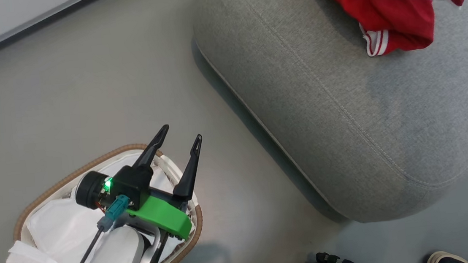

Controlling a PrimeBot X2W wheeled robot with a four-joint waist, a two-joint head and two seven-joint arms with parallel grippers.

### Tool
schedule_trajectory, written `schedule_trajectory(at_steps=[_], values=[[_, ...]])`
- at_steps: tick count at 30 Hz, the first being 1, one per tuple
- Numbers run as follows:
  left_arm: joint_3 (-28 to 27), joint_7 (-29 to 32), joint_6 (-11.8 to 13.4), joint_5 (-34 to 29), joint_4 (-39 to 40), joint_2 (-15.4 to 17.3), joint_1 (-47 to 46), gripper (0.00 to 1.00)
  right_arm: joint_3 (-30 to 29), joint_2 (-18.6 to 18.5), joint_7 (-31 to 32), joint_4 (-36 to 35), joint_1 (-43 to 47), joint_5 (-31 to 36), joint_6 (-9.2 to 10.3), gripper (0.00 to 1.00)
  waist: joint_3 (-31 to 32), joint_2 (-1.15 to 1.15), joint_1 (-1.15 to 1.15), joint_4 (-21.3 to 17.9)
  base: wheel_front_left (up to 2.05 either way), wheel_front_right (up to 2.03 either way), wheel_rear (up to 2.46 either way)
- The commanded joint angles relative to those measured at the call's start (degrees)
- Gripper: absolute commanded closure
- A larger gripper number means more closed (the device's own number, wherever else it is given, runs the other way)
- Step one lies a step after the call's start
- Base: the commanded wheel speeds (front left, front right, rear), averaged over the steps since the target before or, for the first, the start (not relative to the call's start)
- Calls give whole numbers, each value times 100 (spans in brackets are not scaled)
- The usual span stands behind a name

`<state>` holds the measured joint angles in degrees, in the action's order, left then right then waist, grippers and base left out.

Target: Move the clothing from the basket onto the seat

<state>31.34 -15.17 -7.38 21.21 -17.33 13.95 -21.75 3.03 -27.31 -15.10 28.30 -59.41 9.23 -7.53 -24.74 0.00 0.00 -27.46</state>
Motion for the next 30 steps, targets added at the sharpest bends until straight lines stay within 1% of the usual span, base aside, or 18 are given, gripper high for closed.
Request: schedule_trajectory(at_steps=[1, 5, 9, 10, 11, 12, 13, 14, 19, 22, 27, 30], values=[[-8, 4, -14, 7, 27, 103, -169, 0, -262, 23, -9, 161, -83, 73, 8, 100, -502, 0, 0, 324, 0, 0, 0], [76, 4, -14, -21, 72, 192, -331, 0, -1029, 133, -7, 723, -76, 353, 8, 100, -817, 0, 0, 530, 0, 0, 0], [91, 4, -14, -24, 87, 263, -460, 0, -1608, 432, -8, 1291, 165, 573, 8, 100, -1015, 0, 0, 682, 0, 0, 0], [99, 4, -14, -27, 88, 268, -479, 0, -1722, 481, -8, 1398, 207, 615, 8, 94, -1039, 0, 0, 710, 0, 0, 0], [110, 4, -14, -26, 89, 268, -506, 0, -1860, 521, -9, 1481, 258, 664, 8, 80, -1057, 0, 0, 743, 0, 0, 0], [117, 4, -14, -21, 86, 265, -520, 0, -1981, 555, -8, 1528, 304, 694, 8, 56, -1063, 0, 0, 761, 0, 0, 0], [121, 4, -14, -10, 79, 267, -532, 0, -2109, 630, -8, 1597, 406, 752, 8, 50, -1063, 0, 0, 773, 0, 0, 0], [126, 4, -14, -6, 73, 272, -540, 0, -2218, 708, -8, 1646, 492, 770, 8, 0, -1056, 0, 0, 780, 0, 0, 0], [107, 4, -14, -59, 133, 187, -509, 0, -2753, 1003, -9, 1507, 981, 828, 8, 0, -860, 0, 0, 756, 0, 0, 0], [90, 4, -14, -70, 127, 115, -389, 0, -2830, 1175, -9, 1308, 1320, 780, 8, 0, -638, 0, 0, 715, 0, 0, 0], [27, 4, -14, -24, 59, -55, -218, 0, -2639, 1349, -9, 857, 1813, 541, 8, 0, -204, 0, 0, 671, 0, 0, 0], [-87, 4, -14, -14, 10, -163, -102, 0, -2333, 1410, -9, 553, 2094, 379, 8, 0, 47, 0, 0, 737, 0, 0, 0]])
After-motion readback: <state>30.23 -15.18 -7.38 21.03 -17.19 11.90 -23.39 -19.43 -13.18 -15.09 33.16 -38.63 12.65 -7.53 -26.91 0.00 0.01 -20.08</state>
